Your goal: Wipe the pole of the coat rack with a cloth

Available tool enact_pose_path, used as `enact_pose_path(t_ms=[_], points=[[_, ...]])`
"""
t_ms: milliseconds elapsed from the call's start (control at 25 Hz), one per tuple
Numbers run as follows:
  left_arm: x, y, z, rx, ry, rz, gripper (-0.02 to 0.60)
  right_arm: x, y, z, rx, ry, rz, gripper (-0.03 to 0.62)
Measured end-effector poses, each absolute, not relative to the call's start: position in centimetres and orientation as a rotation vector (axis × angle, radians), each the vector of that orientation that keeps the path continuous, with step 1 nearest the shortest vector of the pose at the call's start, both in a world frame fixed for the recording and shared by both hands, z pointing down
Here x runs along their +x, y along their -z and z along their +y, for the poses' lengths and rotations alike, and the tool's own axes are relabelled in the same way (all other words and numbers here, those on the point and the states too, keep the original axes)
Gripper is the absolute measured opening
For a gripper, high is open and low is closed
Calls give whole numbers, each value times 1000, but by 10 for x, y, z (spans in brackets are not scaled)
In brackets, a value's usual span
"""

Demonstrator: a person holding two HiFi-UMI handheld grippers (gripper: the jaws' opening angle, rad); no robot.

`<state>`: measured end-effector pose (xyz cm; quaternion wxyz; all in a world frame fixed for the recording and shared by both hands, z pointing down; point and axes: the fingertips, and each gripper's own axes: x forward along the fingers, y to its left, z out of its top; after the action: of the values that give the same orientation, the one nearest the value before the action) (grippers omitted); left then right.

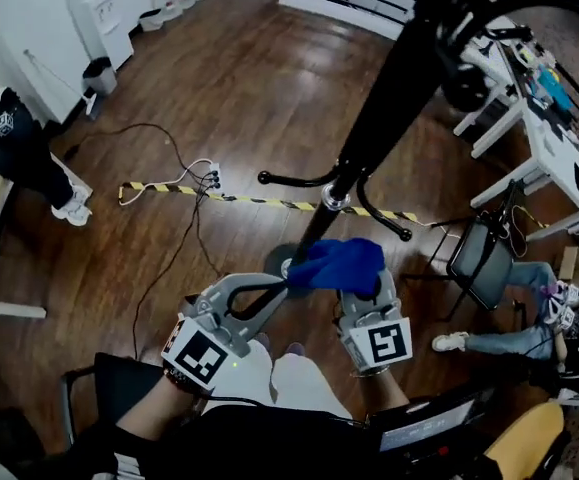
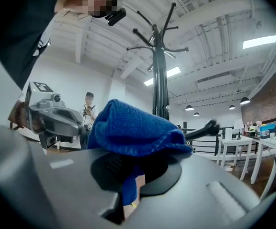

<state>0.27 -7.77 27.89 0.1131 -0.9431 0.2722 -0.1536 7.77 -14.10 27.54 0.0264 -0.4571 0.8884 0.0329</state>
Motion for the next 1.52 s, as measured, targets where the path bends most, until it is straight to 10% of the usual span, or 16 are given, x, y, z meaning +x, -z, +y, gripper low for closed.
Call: enact_pose_path(t_ms=[680,1520], points=[[48,-136,-83,-3040,-141,893,6,123,-161,-54,-1377,-122,2891,21],[45,-146,-62,-3018,-18,876,6,104,-161,-46,-1314,-119,2904,21]])
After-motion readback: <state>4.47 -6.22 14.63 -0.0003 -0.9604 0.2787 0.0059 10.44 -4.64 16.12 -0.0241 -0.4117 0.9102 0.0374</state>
